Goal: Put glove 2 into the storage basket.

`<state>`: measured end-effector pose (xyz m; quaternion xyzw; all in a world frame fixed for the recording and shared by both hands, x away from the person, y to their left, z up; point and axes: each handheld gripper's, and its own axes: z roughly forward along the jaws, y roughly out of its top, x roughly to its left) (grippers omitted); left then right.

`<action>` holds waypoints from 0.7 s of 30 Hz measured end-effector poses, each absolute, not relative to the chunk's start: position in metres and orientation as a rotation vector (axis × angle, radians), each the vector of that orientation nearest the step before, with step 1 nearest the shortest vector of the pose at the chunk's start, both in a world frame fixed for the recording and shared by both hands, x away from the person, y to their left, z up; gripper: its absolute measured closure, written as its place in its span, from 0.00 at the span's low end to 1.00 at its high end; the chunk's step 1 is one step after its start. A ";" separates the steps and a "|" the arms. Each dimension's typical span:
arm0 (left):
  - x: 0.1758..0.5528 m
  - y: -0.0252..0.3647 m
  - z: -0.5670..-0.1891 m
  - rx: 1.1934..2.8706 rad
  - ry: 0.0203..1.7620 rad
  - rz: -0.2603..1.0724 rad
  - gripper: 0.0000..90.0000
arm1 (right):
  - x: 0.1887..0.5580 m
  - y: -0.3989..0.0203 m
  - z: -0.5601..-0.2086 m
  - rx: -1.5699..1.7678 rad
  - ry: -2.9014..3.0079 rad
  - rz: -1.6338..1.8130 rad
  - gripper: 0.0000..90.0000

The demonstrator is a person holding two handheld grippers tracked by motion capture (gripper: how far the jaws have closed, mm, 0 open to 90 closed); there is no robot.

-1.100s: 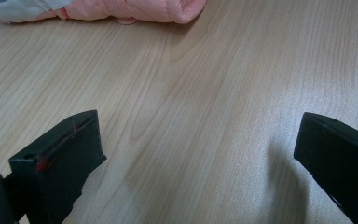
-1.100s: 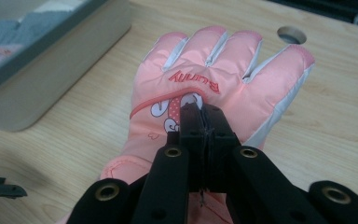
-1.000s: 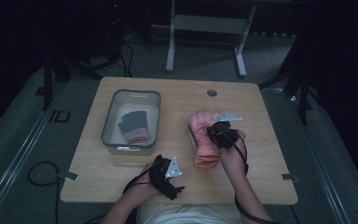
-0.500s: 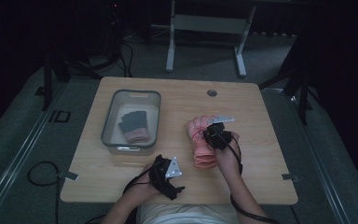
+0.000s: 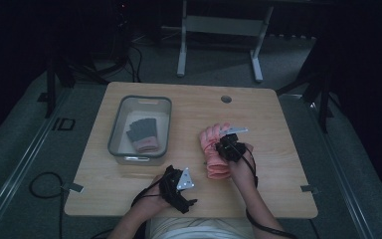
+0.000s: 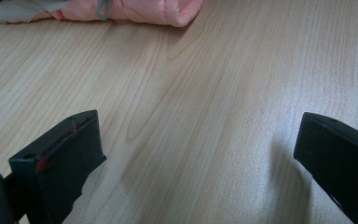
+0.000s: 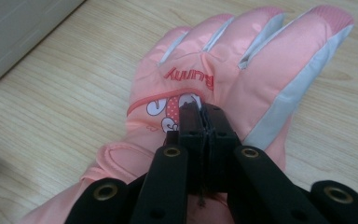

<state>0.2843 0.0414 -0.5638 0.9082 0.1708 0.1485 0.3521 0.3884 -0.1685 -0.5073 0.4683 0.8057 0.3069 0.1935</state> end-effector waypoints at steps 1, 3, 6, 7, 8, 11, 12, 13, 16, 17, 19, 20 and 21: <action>0.284 0.041 -0.564 2.350 0.442 0.384 0.01 | 0.388 -0.168 -0.507 1.314 2.260 0.861 0.97; 0.285 0.042 -0.563 2.343 0.450 0.375 0.01 | 0.389 -0.170 -0.510 1.308 2.266 0.865 0.97; 0.285 0.041 -0.562 2.349 0.461 0.386 0.01 | 0.390 -0.170 -0.509 1.309 2.275 0.871 0.96; 0.285 0.041 -0.561 2.346 0.469 0.391 0.01 | 0.390 -0.171 -0.509 1.312 2.275 0.876 0.95; 0.285 0.041 -0.559 2.332 0.480 0.398 0.01 | 0.390 -0.171 -0.508 1.308 2.273 0.881 0.93; 0.287 0.042 -0.553 2.281 0.520 0.409 0.01 | 0.388 -0.172 -0.501 1.289 2.279 0.910 0.85; 0.288 0.043 -0.551 2.263 0.538 0.407 0.01 | 0.388 -0.173 -0.498 1.283 2.275 0.912 0.84; 0.288 0.043 -0.548 2.248 0.556 0.406 0.01 | 0.387 -0.174 -0.495 1.283 2.273 0.921 0.82; 0.289 0.044 -0.537 2.213 0.592 0.414 0.02 | 0.383 -0.175 -0.482 1.240 2.260 0.948 0.77; 0.289 0.044 -0.532 2.202 0.604 0.427 0.03 | 0.381 -0.177 -0.476 1.221 2.254 0.964 0.76; 0.290 0.044 -0.521 2.166 0.626 0.434 0.03 | 0.379 -0.182 -0.465 1.206 2.230 0.990 0.76; 0.291 0.045 -0.516 2.154 0.640 0.435 0.03 | 0.379 -0.185 -0.460 1.202 2.219 1.001 0.76; 0.292 0.045 -0.510 2.136 0.644 0.435 0.03 | 0.380 -0.189 -0.454 1.195 2.210 1.004 0.76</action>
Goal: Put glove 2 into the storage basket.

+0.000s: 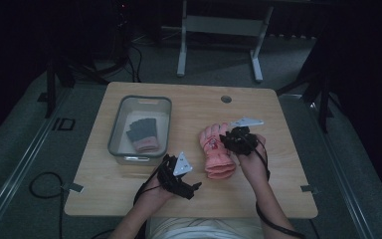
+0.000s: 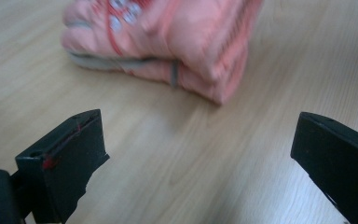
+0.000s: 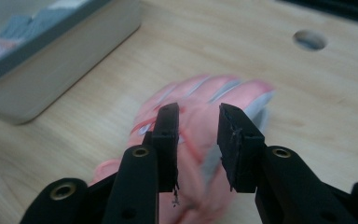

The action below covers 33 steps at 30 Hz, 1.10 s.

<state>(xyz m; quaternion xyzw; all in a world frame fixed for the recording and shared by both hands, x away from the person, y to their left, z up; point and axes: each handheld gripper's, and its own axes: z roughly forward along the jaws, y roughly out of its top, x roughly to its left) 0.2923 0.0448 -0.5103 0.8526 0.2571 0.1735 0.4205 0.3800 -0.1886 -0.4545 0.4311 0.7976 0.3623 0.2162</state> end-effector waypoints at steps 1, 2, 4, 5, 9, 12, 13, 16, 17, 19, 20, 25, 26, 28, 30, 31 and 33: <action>0.294 0.045 -0.504 2.121 0.654 0.424 0.03 | 0.381 -0.192 -0.450 1.190 2.205 1.010 0.76; 0.298 0.045 -0.497 2.099 0.666 0.422 0.03 | 0.383 -0.194 -0.446 1.189 2.196 1.016 0.76; 0.305 0.045 -0.487 2.070 0.688 0.429 0.03 | 0.388 -0.197 -0.441 1.188 2.188 1.038 0.76; 0.309 0.044 -0.482 2.053 0.705 0.440 0.03 | 0.389 -0.197 -0.439 1.181 2.181 1.040 0.76; 0.330 0.033 -0.462 2.044 0.743 0.530 0.05 | 0.398 -0.190 -0.445 1.157 2.191 1.019 0.75; 0.346 0.021 -0.452 2.056 0.748 0.599 0.06 | 0.402 -0.187 -0.454 1.165 2.222 1.011 0.70; 0.353 0.017 -0.449 2.054 0.746 0.594 0.06 | 0.403 -0.186 -0.457 1.163 2.228 1.005 0.68; 0.365 0.008 -0.446 2.061 0.753 0.579 0.06 | 0.407 -0.189 -0.471 1.175 2.270 0.948 0.64; 0.369 0.006 -0.446 2.057 0.757 0.556 0.06 | 0.408 -0.191 -0.476 1.188 2.285 0.929 0.62; 0.377 0.002 -0.449 2.068 0.766 0.530 0.06 | 0.410 -0.199 -0.485 1.219 2.310 0.904 0.60; 0.380 0.001 -0.452 2.074 0.763 0.512 0.06 | 0.411 -0.204 -0.489 1.237 2.315 0.904 0.60; 0.395 -0.004 -0.473 2.106 0.837 0.397 0.06 | 0.416 -0.222 -0.499 1.314 2.346 0.927 0.59; 0.397 -0.005 -0.477 2.115 0.848 0.387 0.06 | 0.418 -0.224 -0.501 1.324 2.353 0.929 0.59; 0.404 -0.008 -0.489 2.134 0.894 0.369 0.06 | 0.420 -0.226 -0.504 1.320 2.368 0.929 0.58; 0.411 -0.009 -0.500 2.137 0.950 0.302 0.10 | 0.421 -0.227 -0.506 1.320 2.383 0.930 0.58; 0.415 -0.008 -0.506 2.132 0.979 0.261 0.14 | 0.422 -0.227 -0.508 1.316 2.392 0.931 0.57; 0.422 -0.007 -0.517 2.135 1.022 0.192 0.15 | 0.423 -0.228 -0.511 1.343 2.405 0.950 0.57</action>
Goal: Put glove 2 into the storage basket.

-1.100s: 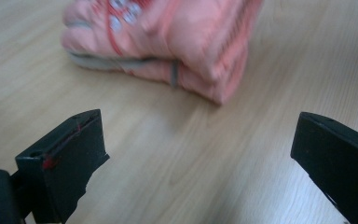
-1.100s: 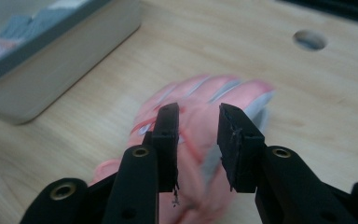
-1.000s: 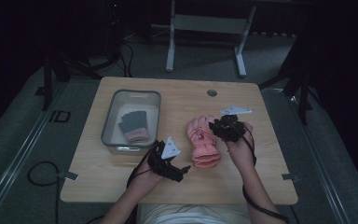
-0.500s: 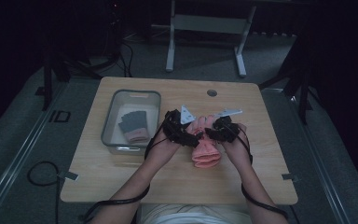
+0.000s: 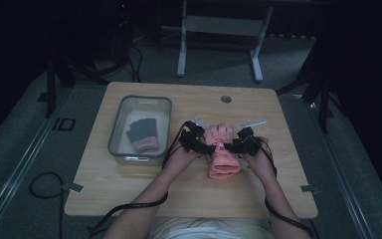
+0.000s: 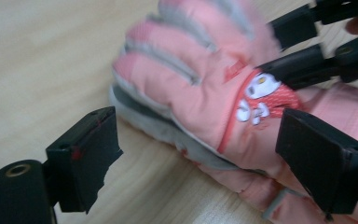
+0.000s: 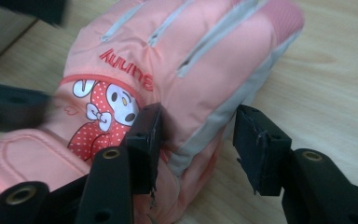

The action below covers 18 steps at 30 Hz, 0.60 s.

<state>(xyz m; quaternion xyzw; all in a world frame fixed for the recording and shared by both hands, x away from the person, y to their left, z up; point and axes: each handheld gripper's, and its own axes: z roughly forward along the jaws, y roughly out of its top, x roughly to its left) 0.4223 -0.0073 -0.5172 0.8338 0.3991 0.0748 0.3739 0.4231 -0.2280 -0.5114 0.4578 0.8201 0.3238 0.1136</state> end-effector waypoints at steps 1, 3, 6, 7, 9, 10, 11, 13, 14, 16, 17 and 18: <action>0.426 -0.007 -0.522 2.131 1.051 0.155 0.16 | 0.424 -0.228 -0.513 1.348 2.416 0.954 0.57; 0.431 -0.006 -0.530 2.126 1.074 0.089 0.18 | 0.424 -0.227 -0.515 1.336 2.432 0.949 0.57; 0.438 -0.004 -0.541 2.109 1.075 -0.016 0.28 | 0.425 -0.222 -0.518 1.331 2.453 0.936 0.59; 0.439 -0.004 -0.543 2.101 1.079 -0.033 0.33 | 0.426 -0.221 -0.519 1.335 2.460 0.949 0.60; 0.442 -0.003 -0.549 2.073 1.094 -0.090 0.37 | 0.427 -0.220 -0.521 1.345 2.467 0.955 0.64; 0.443 -0.002 -0.552 2.054 1.100 -0.124 0.38 | 0.426 -0.219 -0.521 1.333 2.469 0.949 0.66; 0.444 -0.002 -0.554 2.038 1.094 -0.154 0.42 | 0.426 -0.218 -0.521 1.331 2.471 0.944 0.67; 0.446 -0.001 -0.557 2.007 1.095 -0.212 0.50 | 0.426 -0.217 -0.521 1.323 2.479 0.936 0.69; 0.447 -0.001 -0.558 1.996 1.090 -0.234 0.55 | 0.427 -0.217 -0.521 1.334 2.481 0.941 0.70; 0.446 -0.001 -0.556 2.000 1.068 -0.235 0.68 | 0.428 -0.219 -0.522 1.352 2.482 0.967 0.72; 0.444 -0.002 -0.554 2.011 1.057 -0.215 0.73 | 0.427 -0.220 -0.522 1.357 2.473 0.979 0.73; 0.443 -0.003 -0.552 2.019 1.052 -0.192 0.76 | 0.426 -0.219 -0.522 1.358 2.469 0.985 0.74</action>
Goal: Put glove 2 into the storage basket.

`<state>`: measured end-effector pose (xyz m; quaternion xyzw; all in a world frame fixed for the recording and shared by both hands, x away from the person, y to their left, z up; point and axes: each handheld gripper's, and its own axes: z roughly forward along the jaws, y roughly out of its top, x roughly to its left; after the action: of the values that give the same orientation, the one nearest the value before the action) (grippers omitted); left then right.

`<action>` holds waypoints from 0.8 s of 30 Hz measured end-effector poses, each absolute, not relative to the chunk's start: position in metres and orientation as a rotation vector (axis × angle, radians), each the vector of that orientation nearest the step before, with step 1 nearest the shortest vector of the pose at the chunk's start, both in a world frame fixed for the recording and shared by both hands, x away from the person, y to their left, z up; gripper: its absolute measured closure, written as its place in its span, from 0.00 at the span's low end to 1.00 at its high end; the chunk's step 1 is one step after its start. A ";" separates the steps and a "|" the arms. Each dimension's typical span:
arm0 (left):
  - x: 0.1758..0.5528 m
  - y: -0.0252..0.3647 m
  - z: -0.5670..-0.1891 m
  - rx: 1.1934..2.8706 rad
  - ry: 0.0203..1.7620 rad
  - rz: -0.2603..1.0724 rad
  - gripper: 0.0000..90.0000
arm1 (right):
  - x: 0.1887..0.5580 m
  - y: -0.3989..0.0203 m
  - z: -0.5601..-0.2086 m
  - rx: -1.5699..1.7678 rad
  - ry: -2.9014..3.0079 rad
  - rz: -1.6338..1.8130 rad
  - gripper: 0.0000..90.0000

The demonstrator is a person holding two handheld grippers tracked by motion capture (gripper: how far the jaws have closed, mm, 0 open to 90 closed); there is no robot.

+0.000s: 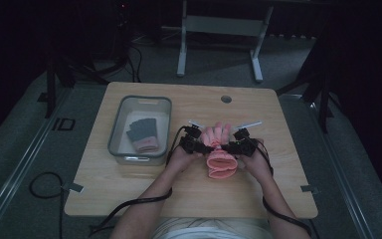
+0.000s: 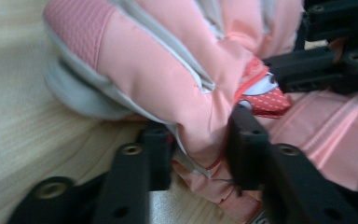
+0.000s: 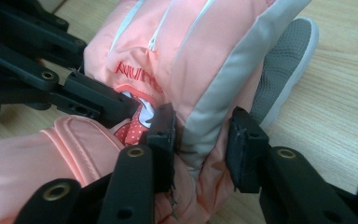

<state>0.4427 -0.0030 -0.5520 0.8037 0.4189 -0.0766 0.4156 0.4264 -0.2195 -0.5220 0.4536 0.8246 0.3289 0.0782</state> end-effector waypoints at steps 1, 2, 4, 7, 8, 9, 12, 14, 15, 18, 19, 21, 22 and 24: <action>0.442 -0.004 -0.550 2.028 1.049 -0.178 0.78 | 0.425 -0.219 -0.522 1.356 2.457 0.996 0.74; 0.441 -0.004 -0.548 2.034 1.045 -0.169 0.80 | 0.424 -0.220 -0.522 1.360 2.447 1.008 0.75; 0.440 -0.007 -0.542 2.047 1.037 -0.151 0.82 | 0.422 -0.222 -0.522 1.376 2.431 1.039 0.76; 0.437 -0.010 -0.532 2.063 1.017 -0.133 0.84 | 0.419 -0.228 -0.518 1.399 2.405 1.093 0.78; 0.436 -0.011 -0.528 2.067 1.007 -0.129 0.84 | 0.418 -0.229 -0.517 1.392 2.401 1.098 0.78; 0.435 -0.011 -0.524 2.072 0.997 -0.120 0.84 | 0.416 -0.230 -0.515 1.397 2.392 1.112 0.79; 0.433 -0.012 -0.513 2.070 0.981 -0.103 0.84 | 0.415 -0.234 -0.509 1.398 2.379 1.154 0.79; 0.433 -0.011 -0.506 2.065 0.974 -0.090 0.84 | 0.413 -0.234 -0.502 1.389 2.363 1.174 0.79; 0.432 -0.010 -0.501 2.065 0.967 -0.076 0.84 | 0.413 -0.234 -0.500 1.388 2.355 1.183 0.79; 0.431 -0.007 -0.488 2.055 0.964 -0.060 0.84 | 0.411 -0.232 -0.488 1.371 2.328 1.208 0.79; 0.431 -0.006 -0.484 2.055 0.960 -0.052 0.84 | 0.411 -0.231 -0.484 1.363 2.324 1.211 0.79; 0.431 -0.003 -0.477 2.055 0.956 -0.042 0.85 | 0.411 -0.229 -0.477 1.348 2.319 1.217 0.79; 0.431 -0.002 -0.474 2.053 0.953 -0.039 0.85 | 0.411 -0.228 -0.473 1.342 2.315 1.219 0.79; 0.431 0.000 -0.468 2.047 0.956 -0.031 0.85 | 0.412 -0.225 -0.468 1.327 2.312 1.224 0.79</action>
<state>0.4308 0.0002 -0.4681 0.8193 0.3826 -0.0126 0.4269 0.4122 -0.2254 -0.4676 0.4500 0.7839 0.4149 0.1039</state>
